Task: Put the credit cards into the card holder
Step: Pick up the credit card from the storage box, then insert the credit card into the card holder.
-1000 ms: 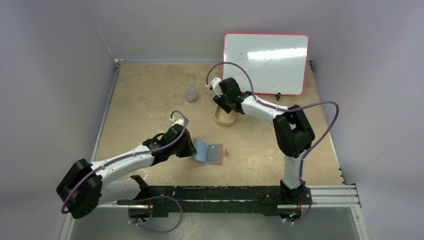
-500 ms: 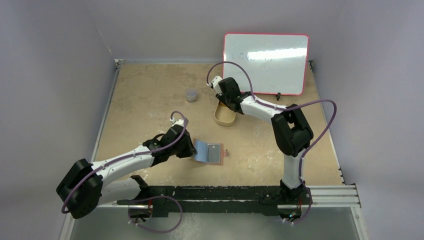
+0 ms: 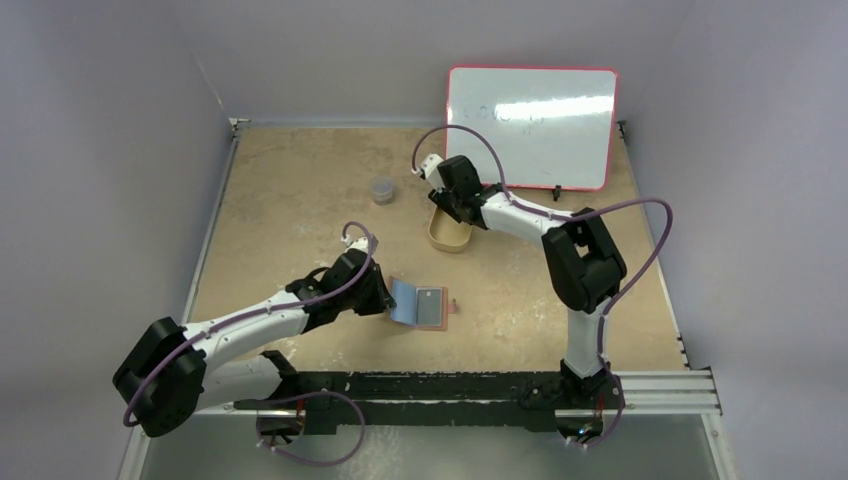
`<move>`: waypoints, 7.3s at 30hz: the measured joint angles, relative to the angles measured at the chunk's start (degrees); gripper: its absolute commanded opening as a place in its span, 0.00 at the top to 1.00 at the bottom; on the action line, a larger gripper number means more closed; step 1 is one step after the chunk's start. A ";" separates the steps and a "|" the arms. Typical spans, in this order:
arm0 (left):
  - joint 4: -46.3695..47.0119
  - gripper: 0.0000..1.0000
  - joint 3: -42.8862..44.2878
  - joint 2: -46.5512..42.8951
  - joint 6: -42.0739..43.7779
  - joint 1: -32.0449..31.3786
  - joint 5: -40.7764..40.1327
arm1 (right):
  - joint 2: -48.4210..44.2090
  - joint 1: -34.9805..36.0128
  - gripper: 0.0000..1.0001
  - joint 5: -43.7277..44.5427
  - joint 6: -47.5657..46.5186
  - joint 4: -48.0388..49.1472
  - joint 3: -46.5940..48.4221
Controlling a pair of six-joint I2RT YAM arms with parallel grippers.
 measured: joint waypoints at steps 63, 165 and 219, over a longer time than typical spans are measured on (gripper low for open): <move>14.01 0.87 -6.54 0.94 -7.45 0.00 3.80 | -45.40 1.22 1.00 -35.89 54.75 3.93 -35.19; 9.33 1.00 -10.29 -3.02 -7.63 0.00 -1.36 | -27.32 4.85 1.00 -42.69 81.35 40.57 -57.16; 13.73 1.00 -12.11 -2.27 -9.27 0.02 0.22 | -28.39 10.10 0.61 -35.23 81.20 31.28 -52.09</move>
